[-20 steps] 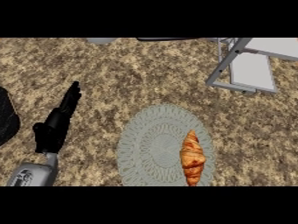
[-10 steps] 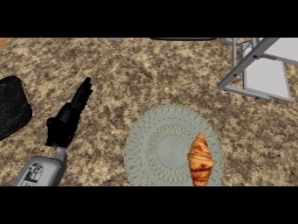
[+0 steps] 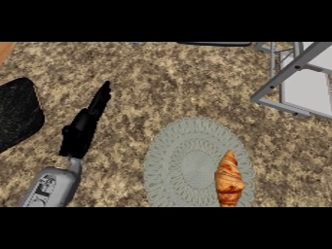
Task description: Pick the pear from the placemat and place it in the tiered shelf
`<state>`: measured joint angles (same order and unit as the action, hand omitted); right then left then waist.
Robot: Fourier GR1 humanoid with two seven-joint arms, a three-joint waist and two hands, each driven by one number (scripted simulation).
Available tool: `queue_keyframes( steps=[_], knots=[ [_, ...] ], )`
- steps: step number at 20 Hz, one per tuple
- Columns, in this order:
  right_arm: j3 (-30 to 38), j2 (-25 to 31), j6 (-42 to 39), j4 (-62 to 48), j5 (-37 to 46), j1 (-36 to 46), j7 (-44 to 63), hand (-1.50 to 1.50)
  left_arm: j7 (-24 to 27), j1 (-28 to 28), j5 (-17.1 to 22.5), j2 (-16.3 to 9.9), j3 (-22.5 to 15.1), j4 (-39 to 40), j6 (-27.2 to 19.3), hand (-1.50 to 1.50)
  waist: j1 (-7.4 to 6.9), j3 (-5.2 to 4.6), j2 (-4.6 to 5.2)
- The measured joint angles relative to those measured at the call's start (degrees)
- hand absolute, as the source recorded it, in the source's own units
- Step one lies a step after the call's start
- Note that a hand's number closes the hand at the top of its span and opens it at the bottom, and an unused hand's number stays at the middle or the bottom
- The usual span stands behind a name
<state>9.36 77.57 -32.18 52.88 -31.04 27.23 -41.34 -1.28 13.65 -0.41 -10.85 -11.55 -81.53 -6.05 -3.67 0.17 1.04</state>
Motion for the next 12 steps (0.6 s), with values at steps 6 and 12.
queue_keyframes(
  steps=[6, 12],
  knots=[
    [-2.0, -3.5, 3.5, -1.7, 3.9, 6.1, -1.9, 1.5, 1.5, -0.9, -0.6, 0.5, -0.1, 0.9, 0.0, 0.0, -0.06, -0.05, -0.08],
    [-4.9, -8.4, 7.9, -3.5, 9.4, 12.6, -4.9, 1.5, 0.8, -0.7, -1.0, 1.0, 0.0, 1.0, 0.0, 0.0, 0.34, -0.08, -0.23]
  ],
)
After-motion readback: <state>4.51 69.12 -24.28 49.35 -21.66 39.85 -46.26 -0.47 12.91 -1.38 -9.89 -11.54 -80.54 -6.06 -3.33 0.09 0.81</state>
